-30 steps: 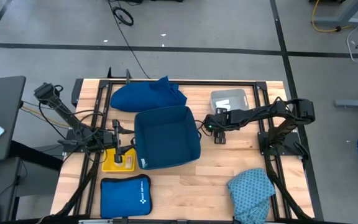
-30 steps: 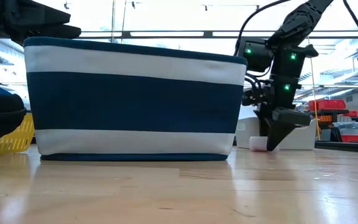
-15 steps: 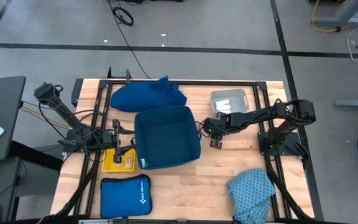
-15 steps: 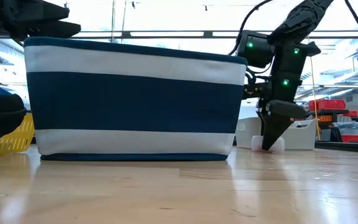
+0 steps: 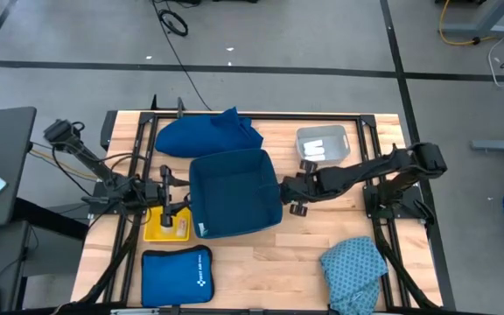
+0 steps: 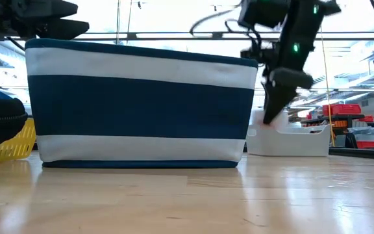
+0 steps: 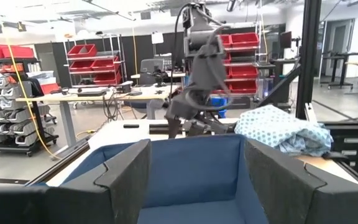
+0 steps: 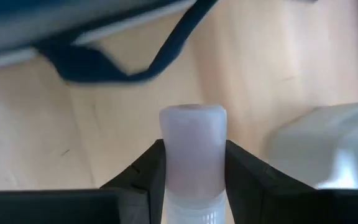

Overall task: Pick & place medical supplies in basket/bin
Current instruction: Put the white medicine bottle into the yellow bin

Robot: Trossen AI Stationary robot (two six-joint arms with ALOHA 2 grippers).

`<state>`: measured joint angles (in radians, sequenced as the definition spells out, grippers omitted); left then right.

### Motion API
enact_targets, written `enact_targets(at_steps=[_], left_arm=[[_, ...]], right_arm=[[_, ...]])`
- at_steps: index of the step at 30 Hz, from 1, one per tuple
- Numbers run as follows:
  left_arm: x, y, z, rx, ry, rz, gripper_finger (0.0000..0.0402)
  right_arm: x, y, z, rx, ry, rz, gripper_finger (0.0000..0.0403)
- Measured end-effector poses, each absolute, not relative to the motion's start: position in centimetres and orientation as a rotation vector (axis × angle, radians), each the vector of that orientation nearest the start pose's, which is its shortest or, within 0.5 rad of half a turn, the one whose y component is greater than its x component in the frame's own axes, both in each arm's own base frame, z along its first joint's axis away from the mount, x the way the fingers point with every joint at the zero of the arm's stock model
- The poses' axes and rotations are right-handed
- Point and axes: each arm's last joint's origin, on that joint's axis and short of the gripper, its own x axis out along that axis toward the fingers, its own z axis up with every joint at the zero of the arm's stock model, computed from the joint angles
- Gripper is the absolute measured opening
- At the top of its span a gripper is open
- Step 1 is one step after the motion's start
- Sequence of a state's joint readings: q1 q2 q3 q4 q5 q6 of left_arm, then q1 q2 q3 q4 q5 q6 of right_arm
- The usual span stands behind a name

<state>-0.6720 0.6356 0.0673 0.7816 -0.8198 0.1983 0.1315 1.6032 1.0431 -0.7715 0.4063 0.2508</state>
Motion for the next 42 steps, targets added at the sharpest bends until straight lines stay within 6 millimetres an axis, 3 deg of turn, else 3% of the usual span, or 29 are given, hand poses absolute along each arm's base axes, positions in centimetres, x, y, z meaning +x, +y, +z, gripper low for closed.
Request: enact_targets(at_steps=[6, 11, 19, 26, 31, 42], left_arm=[[12.0, -6.1, 19.8, 0.051, -0.154, 0.171, 0.0261], [12.3, -5.3, 20.1, 0.045, -0.182, 0.199, 0.0261], [13.7, -3.7, 20.6, 0.044, -0.278, 0.166, 0.0261], [15.3, -2.0, 20.6, 0.037, -0.369, 0.144, 0.0261], [17.8, -1.4, 21.4, 0.06, -0.373, 0.103, 0.0261], [24.6, -1.0, 23.8, 0.195, -0.369, 0.058, 0.0261]], right_arm=[[30.0, 4.0, 23.6, -0.28, 1.148, -0.474, 0.0129], [31.6, 4.5, 25.6, -0.388, 0.995, -0.482, 0.0129], [35.2, 3.8, 28.4, -0.447, 0.631, -0.346, 0.0129], [37.0, 2.4, 30.9, -0.391, 0.318, -0.094, 0.0129], [37.3, 1.6, 31.5, -0.366, 0.231, -0.017, 0.0129], [37.3, 1.4, 31.4, -0.371, 0.241, -0.005, 0.0129]])
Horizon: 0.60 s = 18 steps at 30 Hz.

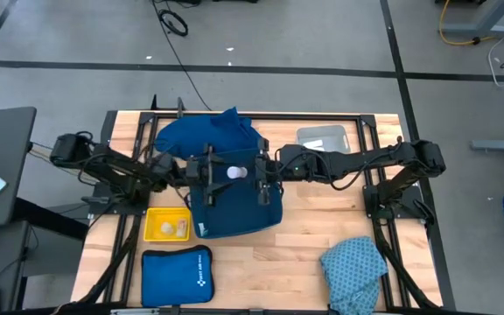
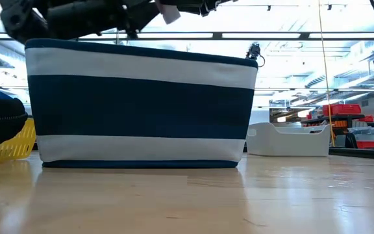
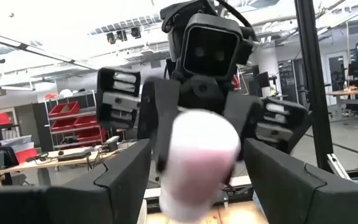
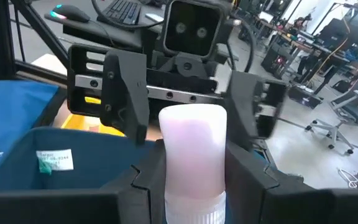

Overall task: Pick & place medical supplies in basket/bin
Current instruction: Put the white medicine bottle into the yellow bin

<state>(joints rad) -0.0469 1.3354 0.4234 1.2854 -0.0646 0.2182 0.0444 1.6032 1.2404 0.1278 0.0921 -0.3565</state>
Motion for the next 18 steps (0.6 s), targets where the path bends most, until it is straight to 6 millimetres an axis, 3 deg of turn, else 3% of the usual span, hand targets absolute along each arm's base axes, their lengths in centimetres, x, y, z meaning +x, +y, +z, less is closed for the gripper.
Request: enact_targets(at_steps=[9, 18], left_arm=[[26.1, -0.6, 24.3, 0.214, -0.395, 0.043, 0.025], [26.1, -0.7, 24.3, 0.24, -0.412, 0.007, 0.0143]], right_arm=[[37.1, 1.4, 30.1, -0.372, 0.265, -0.002, 0.0129], [37.1, 1.4, 30.2, -0.372, 0.25, -0.003, 0.0127]])
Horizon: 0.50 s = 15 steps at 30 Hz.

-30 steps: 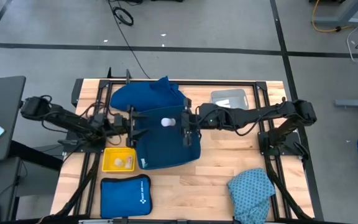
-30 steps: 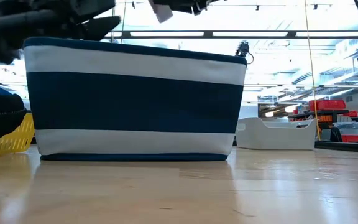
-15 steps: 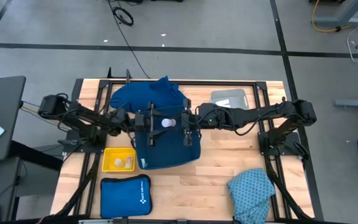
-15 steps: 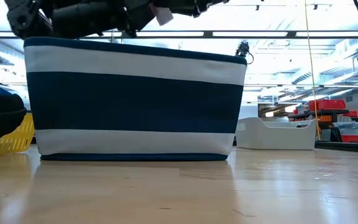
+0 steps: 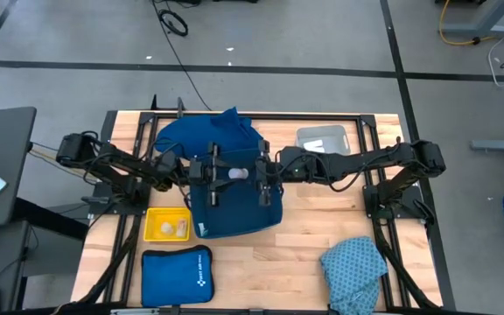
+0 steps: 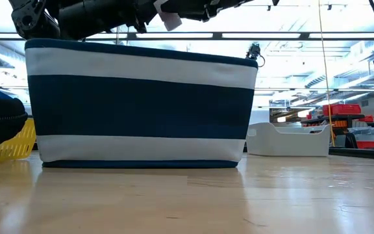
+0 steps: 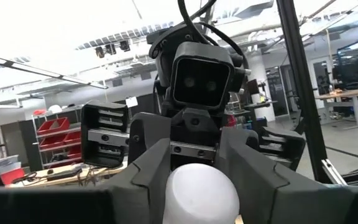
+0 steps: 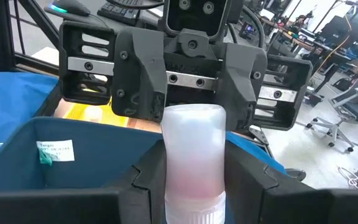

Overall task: Pick & place medical supplies in basket/bin
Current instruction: Put the white medicine bottle into the yellow bin

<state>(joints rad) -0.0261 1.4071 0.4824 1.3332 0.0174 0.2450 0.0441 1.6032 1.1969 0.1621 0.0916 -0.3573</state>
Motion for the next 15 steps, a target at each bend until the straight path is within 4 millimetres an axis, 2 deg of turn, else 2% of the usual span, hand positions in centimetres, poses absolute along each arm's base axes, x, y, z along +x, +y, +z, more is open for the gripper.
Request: enact_targets(at_steps=[4, 11, 13, 15], left_arm=[[26.15, -0.8, 24.18, 0.246, -0.412, -0.022, 0.0144], [26.28, -0.8, 23.97, 0.258, -0.402, -0.023, 0.0239], [26.34, -0.74, 23.86, 0.256, -0.395, 0.0, 0.0243], [26.42, -0.71, 23.74, 0.258, -0.392, 0.003, 0.023]], right_arm=[[37.07, 1.36, 30.18, -0.374, 0.252, -0.007, 0.0127], [37.12, 1.4, 30.28, -0.371, 0.237, -0.001, 0.0127], [37.11, 1.36, 30.27, -0.374, 0.238, 0.001, 0.0127], [37.12, 1.35, 30.28, -0.373, 0.237, 0.004, 0.0127]])
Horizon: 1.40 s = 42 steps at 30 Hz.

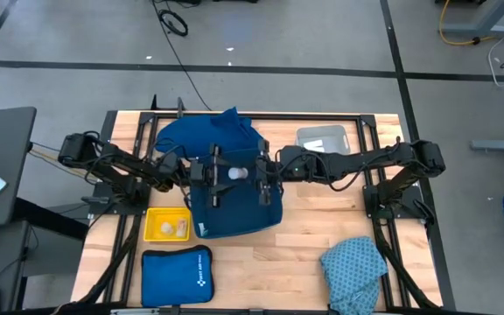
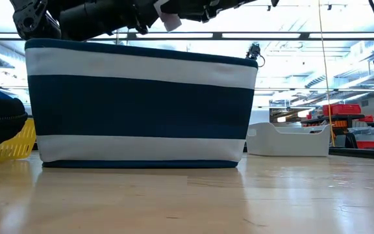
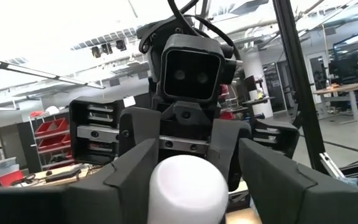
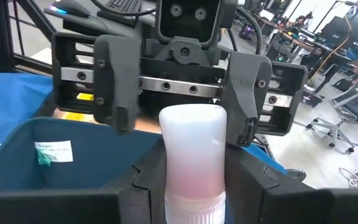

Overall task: Pick & place medical supplies in basket/bin
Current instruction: Put the white medicine bottle into the yellow bin

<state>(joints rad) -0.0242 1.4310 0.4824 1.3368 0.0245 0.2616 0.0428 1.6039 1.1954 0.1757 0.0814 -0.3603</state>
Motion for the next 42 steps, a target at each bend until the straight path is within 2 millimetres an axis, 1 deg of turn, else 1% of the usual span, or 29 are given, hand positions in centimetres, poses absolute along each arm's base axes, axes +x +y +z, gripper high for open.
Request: enact_targets(at_steps=[6, 7, 27, 29, 33, 35, 38, 42], left_arm=[[26.45, -0.66, 23.68, 0.263, -0.387, 0.025, 0.0149], [26.45, -0.65, 23.68, 0.266, -0.386, 0.028, 0.0143], [26.38, -0.59, 23.84, 0.276, -0.407, 0.057, 0.0143], [26.37, -0.6, 23.86, 0.274, -0.41, 0.055, 0.0143], [26.36, -0.57, 23.88, 0.274, -0.412, 0.059, 0.0143], [26.37, -0.56, 23.85, 0.273, -0.408, 0.062, 0.0143], [26.38, -0.56, 23.79, 0.274, -0.403, 0.061, 0.0143], [26.39, -0.56, 23.75, 0.273, -0.401, 0.061, 0.0143]], right_arm=[[37.12, 1.43, 30.29, -0.373, 0.234, 0.014, 0.0127], [37.12, 1.42, 30.3, -0.376, 0.233, 0.015, 0.0124], [37.14, 1.43, 30.37, -0.391, 0.225, 0.017, 0.0123], [37.14, 1.43, 30.38, -0.391, 0.224, 0.017, 0.0142], [37.12, 1.42, 30.31, -0.392, 0.233, 0.014, 0.0206], [37.1, 1.42, 30.22, -0.393, 0.246, 0.01, 0.0228], [37.05, 1.35, 30.09, -0.397, 0.272, -0.018, 0.0243], [36.89, 1.2, 29.62, -0.405, 0.333, -0.052, 0.0244]])
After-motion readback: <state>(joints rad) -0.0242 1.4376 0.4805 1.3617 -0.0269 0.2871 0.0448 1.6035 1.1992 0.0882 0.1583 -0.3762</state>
